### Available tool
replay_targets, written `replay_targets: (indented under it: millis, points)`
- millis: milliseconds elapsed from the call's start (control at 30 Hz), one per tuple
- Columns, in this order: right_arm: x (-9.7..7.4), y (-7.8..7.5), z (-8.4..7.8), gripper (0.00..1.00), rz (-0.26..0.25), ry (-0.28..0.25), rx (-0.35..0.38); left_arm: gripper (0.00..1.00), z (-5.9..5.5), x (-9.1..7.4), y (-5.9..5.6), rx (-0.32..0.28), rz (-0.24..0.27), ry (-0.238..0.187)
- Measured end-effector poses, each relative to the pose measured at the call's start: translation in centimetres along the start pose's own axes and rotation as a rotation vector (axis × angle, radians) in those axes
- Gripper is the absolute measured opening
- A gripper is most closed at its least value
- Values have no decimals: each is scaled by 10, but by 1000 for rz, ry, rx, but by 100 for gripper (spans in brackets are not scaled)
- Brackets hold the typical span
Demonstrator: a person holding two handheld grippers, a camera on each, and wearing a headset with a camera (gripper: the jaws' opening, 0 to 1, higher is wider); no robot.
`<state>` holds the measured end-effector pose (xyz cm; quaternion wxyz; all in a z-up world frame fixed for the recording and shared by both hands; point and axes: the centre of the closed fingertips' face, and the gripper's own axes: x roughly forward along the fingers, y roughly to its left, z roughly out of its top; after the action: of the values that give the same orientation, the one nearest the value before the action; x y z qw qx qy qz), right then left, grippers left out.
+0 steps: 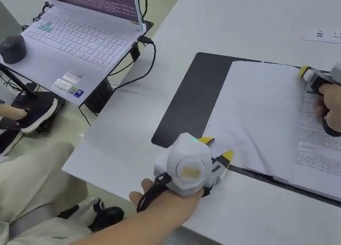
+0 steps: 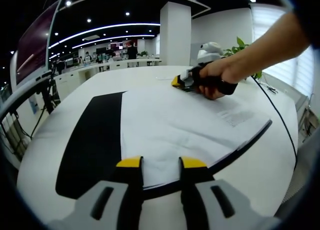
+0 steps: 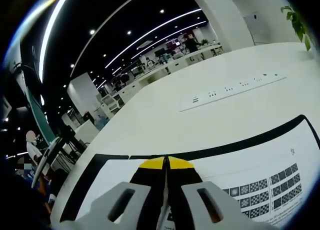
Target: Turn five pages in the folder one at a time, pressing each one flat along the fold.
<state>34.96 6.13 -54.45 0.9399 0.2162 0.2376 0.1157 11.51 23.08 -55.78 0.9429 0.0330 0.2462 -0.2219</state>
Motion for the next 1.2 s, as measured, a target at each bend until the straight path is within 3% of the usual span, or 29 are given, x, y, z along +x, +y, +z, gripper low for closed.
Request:
replay_targets:
  millis: [200,533,933,1200]
  points:
    - [1,-3,-2,0,22,5,0,27,0,0,0,-1,0,-2]
    - [-17,0,-17,0,64,23,44,27,0,0,0,-1,0,-3]
    - [-65,25,-41,0,104,40,59,27,1,0,0,1,-3,-2]
    - [-94,39,-53,0,124,47,7,27,1,0,0,2,-5,-3]
